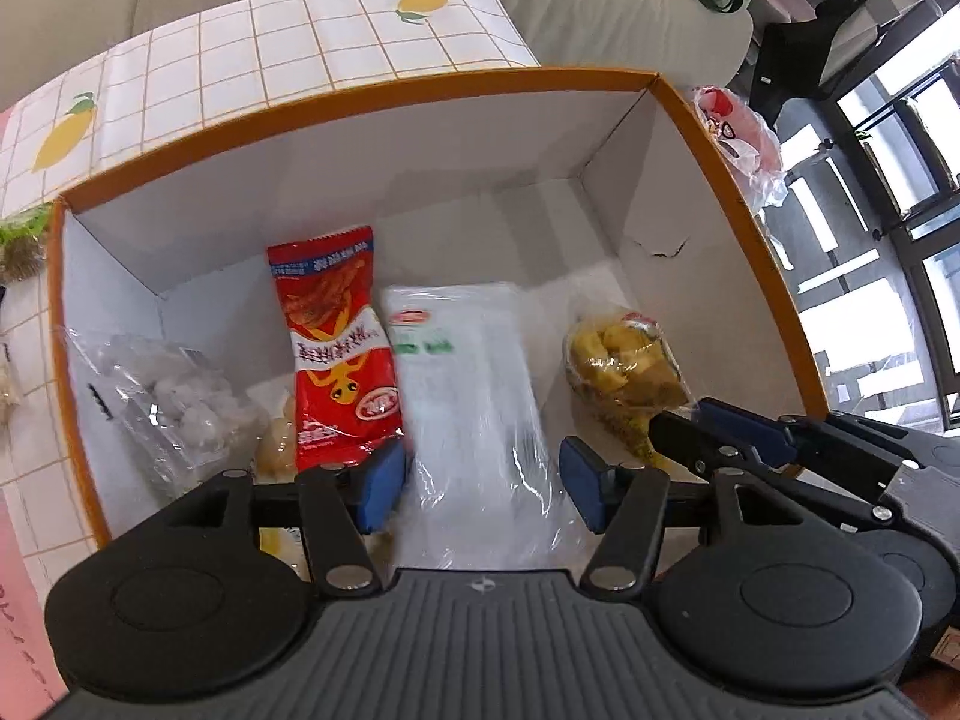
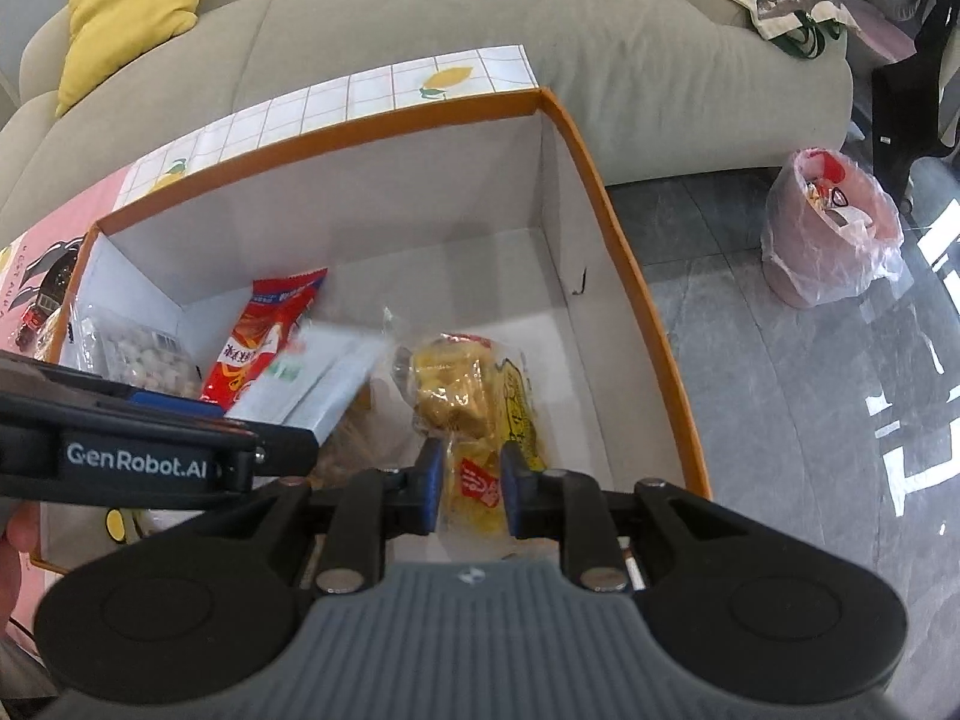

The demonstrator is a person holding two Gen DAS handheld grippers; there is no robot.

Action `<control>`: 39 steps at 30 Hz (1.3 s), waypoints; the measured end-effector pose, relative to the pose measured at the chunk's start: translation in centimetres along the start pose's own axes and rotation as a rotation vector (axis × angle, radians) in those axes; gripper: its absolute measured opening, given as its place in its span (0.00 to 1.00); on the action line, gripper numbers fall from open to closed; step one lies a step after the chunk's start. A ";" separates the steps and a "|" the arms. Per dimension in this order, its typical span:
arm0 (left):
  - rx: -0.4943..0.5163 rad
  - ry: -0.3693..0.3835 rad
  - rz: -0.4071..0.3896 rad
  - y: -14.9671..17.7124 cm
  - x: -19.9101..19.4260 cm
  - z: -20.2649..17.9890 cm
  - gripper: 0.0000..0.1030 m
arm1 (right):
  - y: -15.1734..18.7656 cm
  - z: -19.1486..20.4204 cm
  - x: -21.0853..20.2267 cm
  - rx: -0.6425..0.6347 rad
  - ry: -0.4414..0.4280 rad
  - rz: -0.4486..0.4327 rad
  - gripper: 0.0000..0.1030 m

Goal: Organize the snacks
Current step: 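Open both tools to drop the white packets and yellow bag into the box, then withdraw both tools from the box back toward the remaining snacks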

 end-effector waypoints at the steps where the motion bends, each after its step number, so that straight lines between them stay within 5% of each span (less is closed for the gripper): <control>1: -0.003 -0.004 -0.006 -0.1 -0.2 0.1 0.68 | 0.0 0.1 -0.1 -0.005 0.006 0.002 0.21; 5: -0.011 0.005 -0.037 -0.4 -1.5 0.2 0.78 | -0.4 0.3 -0.8 0.000 0.010 0.006 0.33; 15: 0.037 0.005 -0.194 -0.8 -7.8 -0.4 0.78 | -1.7 0.7 -5.9 0.027 0.090 -0.120 0.69; 28: 0.136 -0.064 -0.544 0.8 -19.3 0.5 0.78 | -0.2 3.9 -13.8 0.247 0.138 -0.413 0.77; 39: 0.212 -0.188 -0.656 6.0 -23.3 5.4 0.79 | 3.0 11.8 -16.6 0.290 0.074 -0.519 0.82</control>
Point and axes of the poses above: each gripper's, at about its wrist camera, not at the fingertips, and x roughly the way its jaws point, z to its left, y to its underside, the point moved 10 cm from there along x, roughly the way its jaws point, and after that the axes turned 5 degrees about y, right-handed, at the moved point
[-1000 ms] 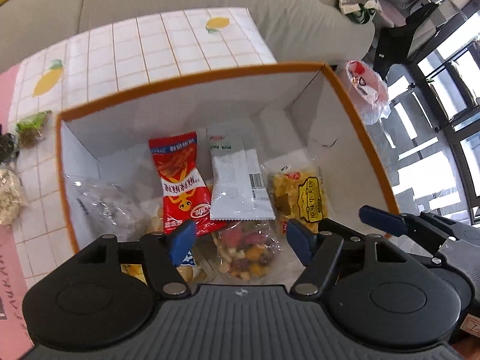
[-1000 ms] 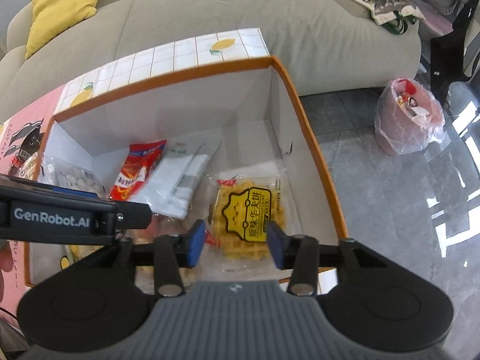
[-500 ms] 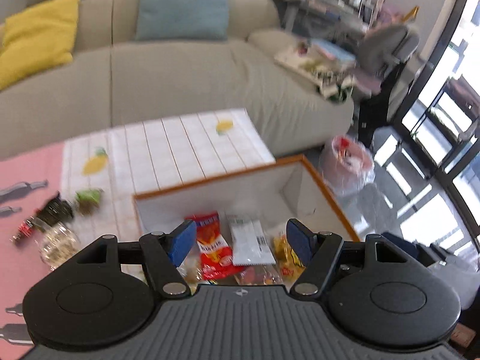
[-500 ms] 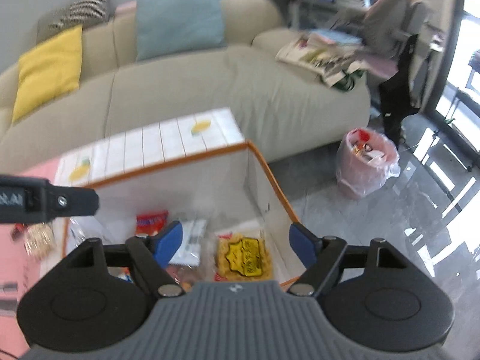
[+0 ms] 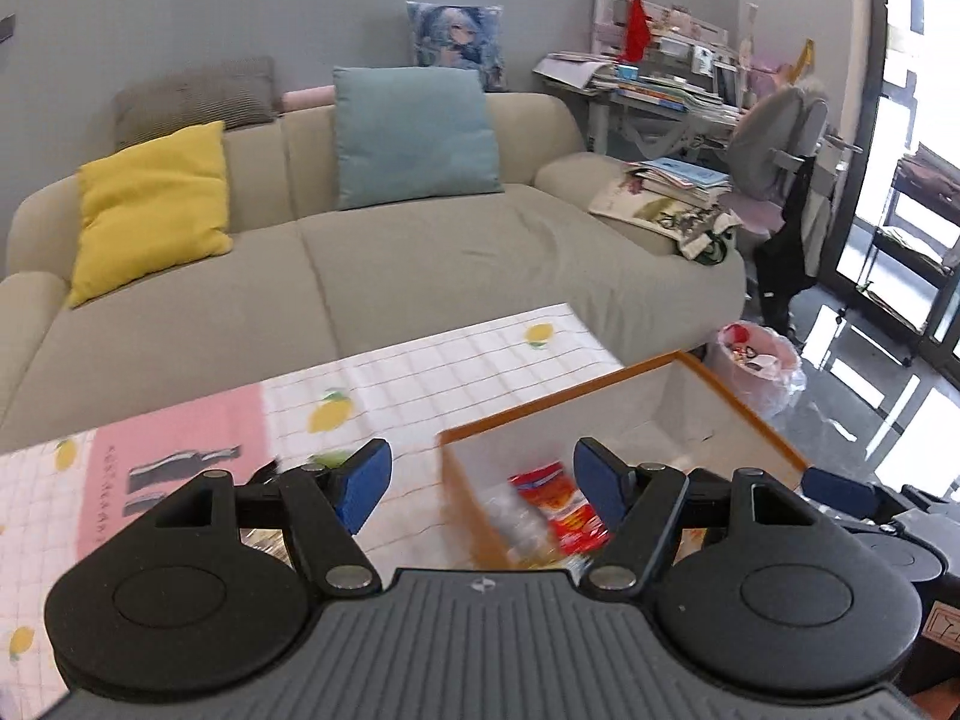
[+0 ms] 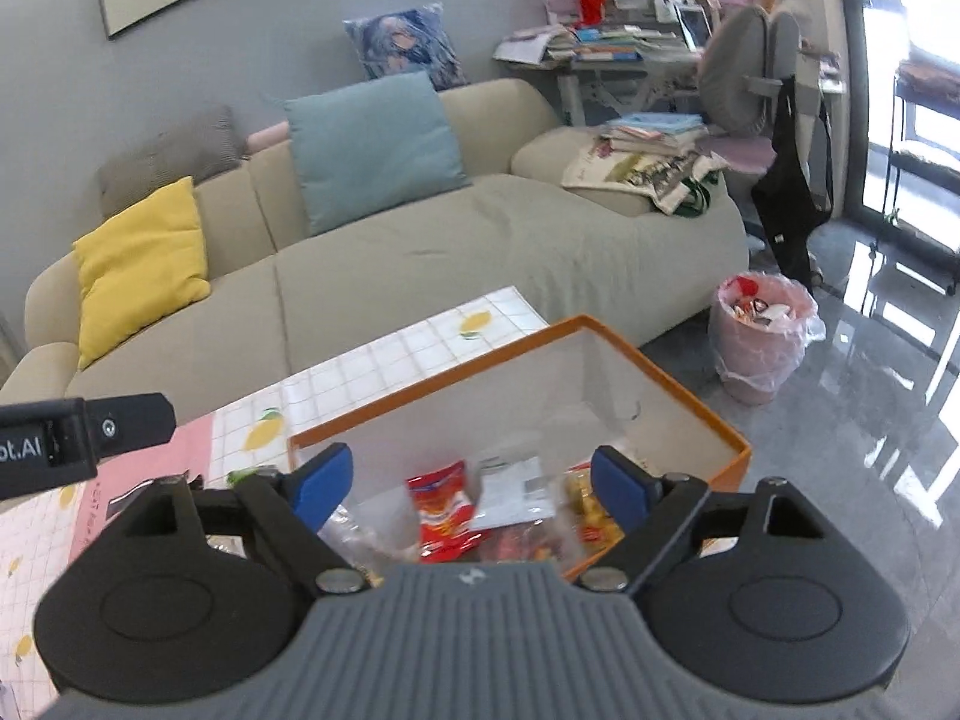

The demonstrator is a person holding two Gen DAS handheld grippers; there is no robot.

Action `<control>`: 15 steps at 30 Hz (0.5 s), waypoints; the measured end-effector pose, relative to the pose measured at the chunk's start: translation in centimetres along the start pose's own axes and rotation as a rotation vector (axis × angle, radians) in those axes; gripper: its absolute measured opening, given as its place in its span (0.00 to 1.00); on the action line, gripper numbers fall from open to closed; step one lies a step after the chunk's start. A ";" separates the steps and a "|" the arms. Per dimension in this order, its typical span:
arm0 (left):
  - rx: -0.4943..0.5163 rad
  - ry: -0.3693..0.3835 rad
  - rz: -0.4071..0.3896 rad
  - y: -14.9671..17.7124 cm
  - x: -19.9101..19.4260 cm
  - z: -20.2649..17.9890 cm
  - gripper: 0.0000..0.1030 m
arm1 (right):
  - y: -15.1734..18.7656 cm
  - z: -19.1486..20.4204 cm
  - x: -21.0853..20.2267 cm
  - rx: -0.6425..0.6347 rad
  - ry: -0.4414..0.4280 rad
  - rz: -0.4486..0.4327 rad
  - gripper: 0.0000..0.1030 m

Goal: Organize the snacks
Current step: 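Withdraw both tools from the box back toward the remaining snacks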

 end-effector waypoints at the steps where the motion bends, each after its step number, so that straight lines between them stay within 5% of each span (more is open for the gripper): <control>1: -0.009 -0.007 -0.001 0.6 -0.4 0.8 0.79 | 0.5 0.6 -0.3 -0.014 0.000 -0.006 0.82; 15: -0.112 -0.101 0.026 8.6 -1.9 11.7 0.80 | 7.2 10.6 -0.6 -0.241 -0.139 0.049 0.87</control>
Point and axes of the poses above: each gripper's, at about its wrist camera, not at the fingertips, and x roughly the way its jaws point, z to its left, y to its underside, the point moved 10 cm from there along x, roughly the way its jaws point, and after that the axes turned 5 degrees about y, right-handed, at the moved point
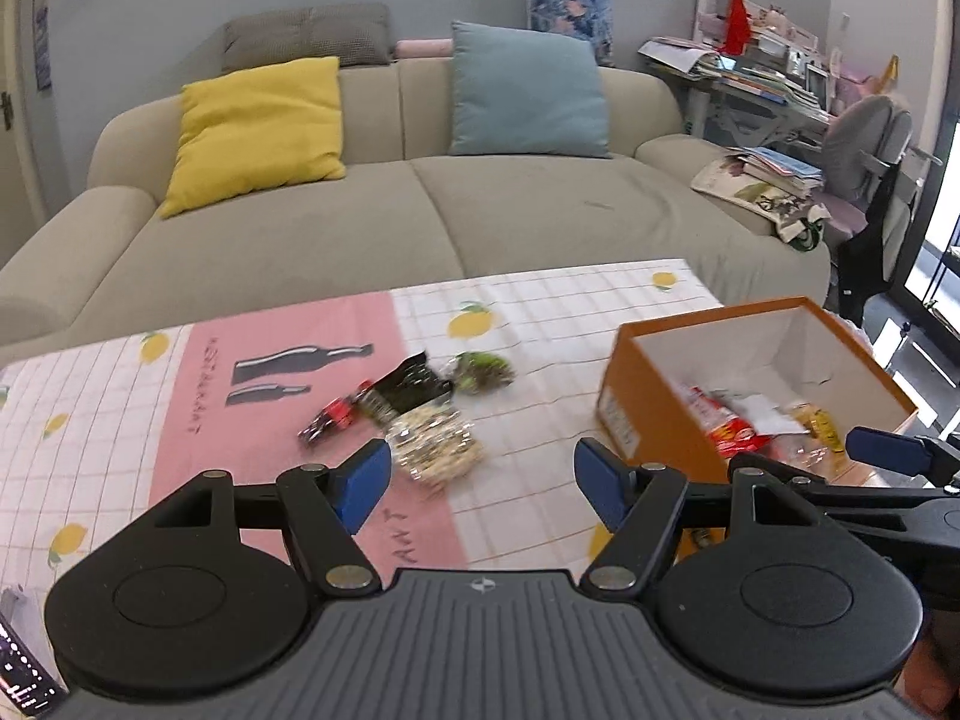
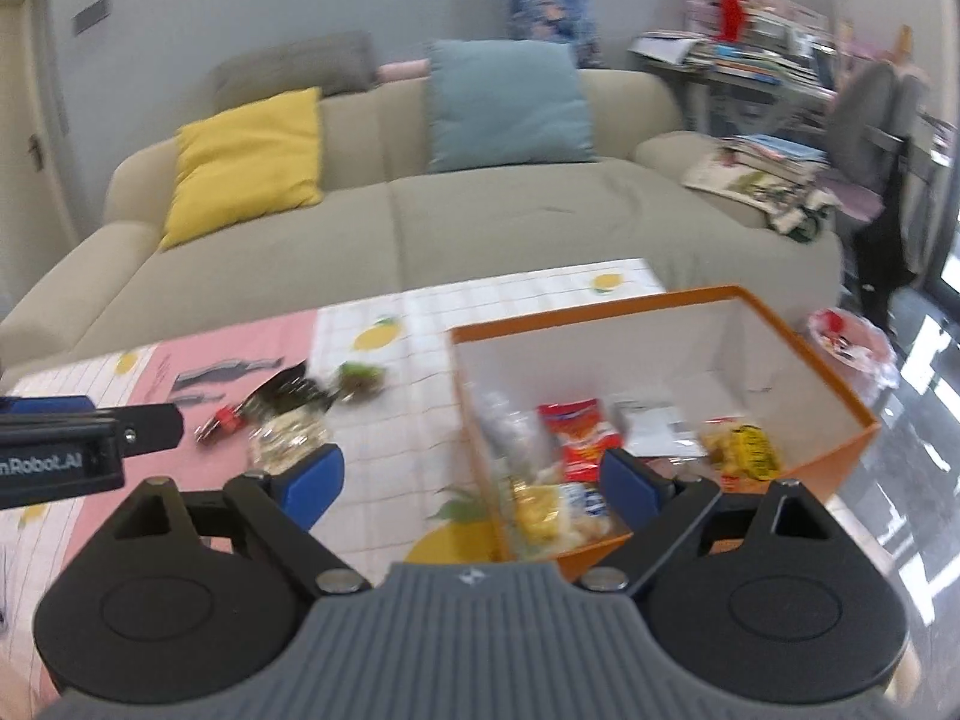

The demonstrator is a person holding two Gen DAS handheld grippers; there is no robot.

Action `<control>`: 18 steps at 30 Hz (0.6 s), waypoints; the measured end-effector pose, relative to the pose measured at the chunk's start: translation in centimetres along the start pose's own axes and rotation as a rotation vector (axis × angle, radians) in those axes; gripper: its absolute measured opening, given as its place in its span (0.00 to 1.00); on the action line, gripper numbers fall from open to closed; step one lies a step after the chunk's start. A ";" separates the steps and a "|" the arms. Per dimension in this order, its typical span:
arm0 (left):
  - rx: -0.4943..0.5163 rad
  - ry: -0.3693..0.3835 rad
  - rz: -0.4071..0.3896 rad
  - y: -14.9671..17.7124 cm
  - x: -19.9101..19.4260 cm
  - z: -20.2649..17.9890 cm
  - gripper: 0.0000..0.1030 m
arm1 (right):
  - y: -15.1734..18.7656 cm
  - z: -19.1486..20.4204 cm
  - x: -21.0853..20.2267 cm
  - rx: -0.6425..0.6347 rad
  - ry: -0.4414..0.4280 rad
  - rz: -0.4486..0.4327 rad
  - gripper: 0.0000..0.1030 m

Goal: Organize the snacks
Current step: 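Withdraw both tools from the box back toward the remaining snacks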

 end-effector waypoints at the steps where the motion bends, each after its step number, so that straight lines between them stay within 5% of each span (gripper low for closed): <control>1: -0.004 -0.003 0.000 0.2 0.1 0.5 0.80 | 0.3 0.7 0.2 -0.011 -0.010 0.005 0.87; 18: -0.035 -0.031 0.053 2.9 3.9 8.7 0.80 | 2.3 8.0 8.0 -0.150 -0.073 0.125 0.87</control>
Point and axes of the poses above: each gripper's, at about its wrist camera, not at the fingertips, and x roughly the way its jaws point, z to its left, y to its underside, the point moved 10 cm from there along x, roughly the way its jaws point, and after that the axes turned 5 degrees about y, right-handed, at the moved point
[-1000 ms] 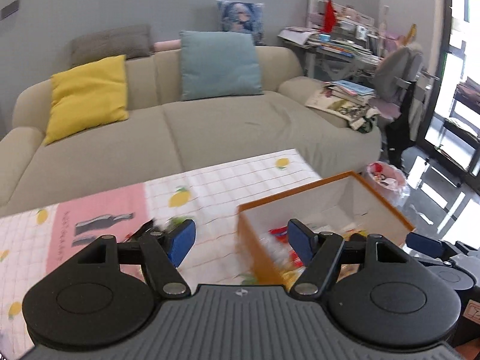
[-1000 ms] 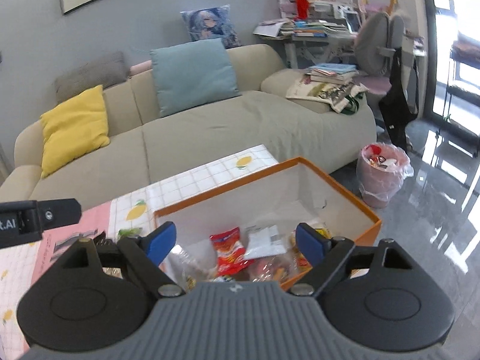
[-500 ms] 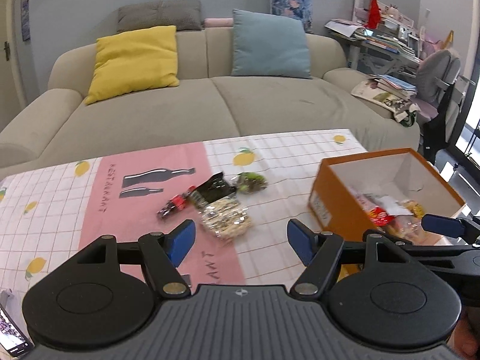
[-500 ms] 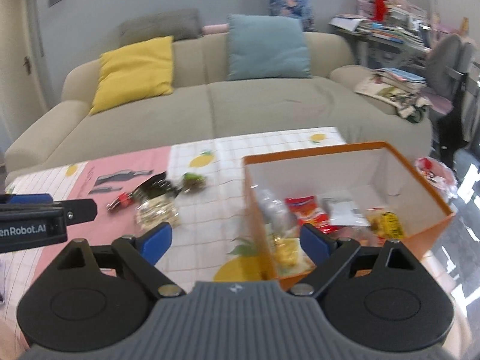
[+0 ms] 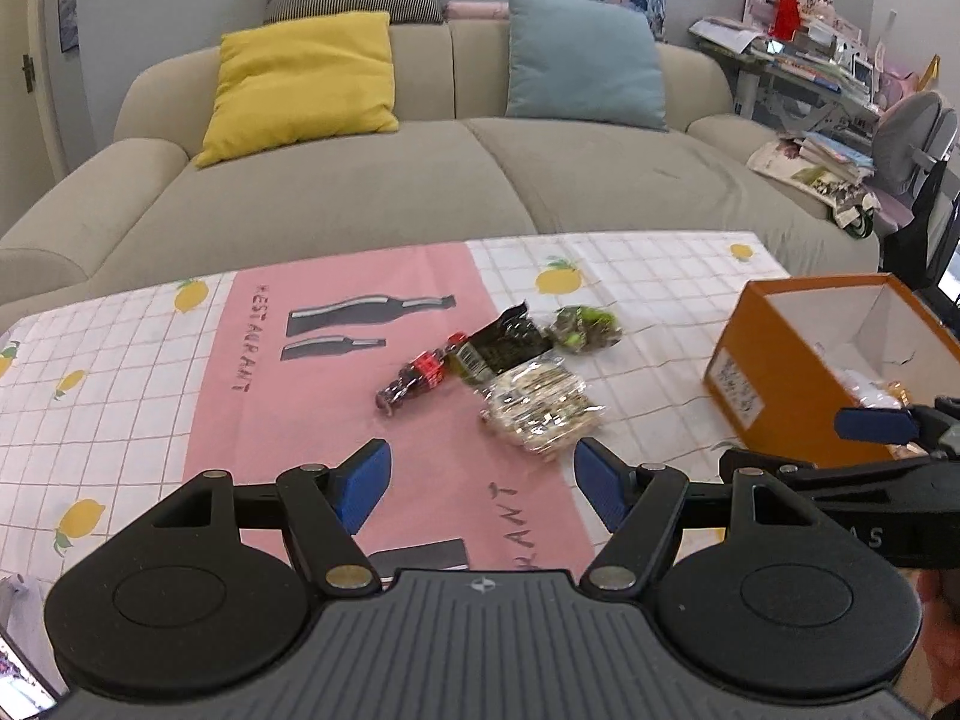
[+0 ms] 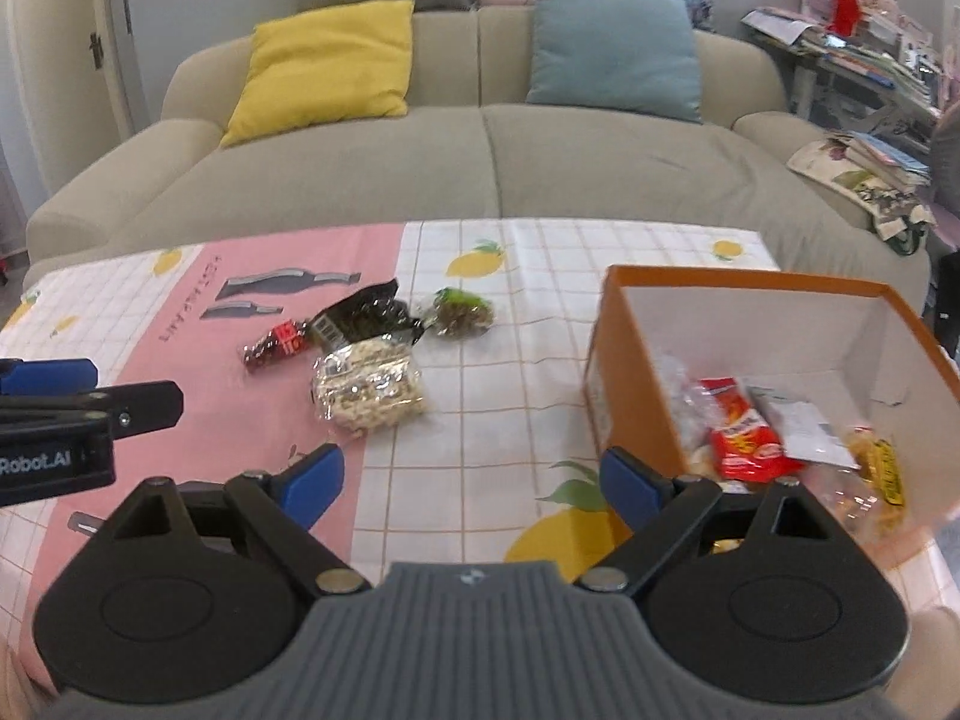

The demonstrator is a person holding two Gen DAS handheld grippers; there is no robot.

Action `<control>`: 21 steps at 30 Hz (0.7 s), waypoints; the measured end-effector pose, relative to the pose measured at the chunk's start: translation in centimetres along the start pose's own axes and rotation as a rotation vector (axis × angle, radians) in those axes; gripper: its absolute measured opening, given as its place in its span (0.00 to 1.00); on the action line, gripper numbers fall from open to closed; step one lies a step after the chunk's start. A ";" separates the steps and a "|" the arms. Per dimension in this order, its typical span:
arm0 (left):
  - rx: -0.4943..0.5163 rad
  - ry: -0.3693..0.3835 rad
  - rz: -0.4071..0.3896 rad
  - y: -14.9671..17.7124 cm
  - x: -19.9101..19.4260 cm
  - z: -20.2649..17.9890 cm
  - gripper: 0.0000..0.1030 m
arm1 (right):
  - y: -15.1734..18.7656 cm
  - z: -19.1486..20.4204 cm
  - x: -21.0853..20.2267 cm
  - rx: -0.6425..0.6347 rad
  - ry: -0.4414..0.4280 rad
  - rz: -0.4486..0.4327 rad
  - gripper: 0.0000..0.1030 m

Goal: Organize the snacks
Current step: 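Withdraw both tools from the box back toward the remaining snacks, then grasp the cola bottle with the left tool while the right tool grasps the rice-cracker pack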

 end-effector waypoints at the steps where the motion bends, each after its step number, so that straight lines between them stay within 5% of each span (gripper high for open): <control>1: -0.001 0.000 0.005 0.0 0.4 0.4 0.80 | 0.0 0.3 0.6 -0.006 -0.003 0.011 0.87; 9: -0.004 0.003 0.056 -0.6 4.3 3.5 0.80 | -1.1 2.5 5.2 -0.059 -0.032 0.065 0.88; 21: 0.210 0.024 0.145 -2.1 11.7 5.2 0.80 | -3.1 7.2 12.1 -0.260 -0.110 0.110 0.92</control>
Point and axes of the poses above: each gripper's, at about its wrist camera, not at the fingertips, and x roughly the way its jaws point, z to its left, y to its underside, the point moved 10 cm from there along x, roughly the way its jaws point, and after that the axes turned 5 degrees about y, right-handed, at the moved point
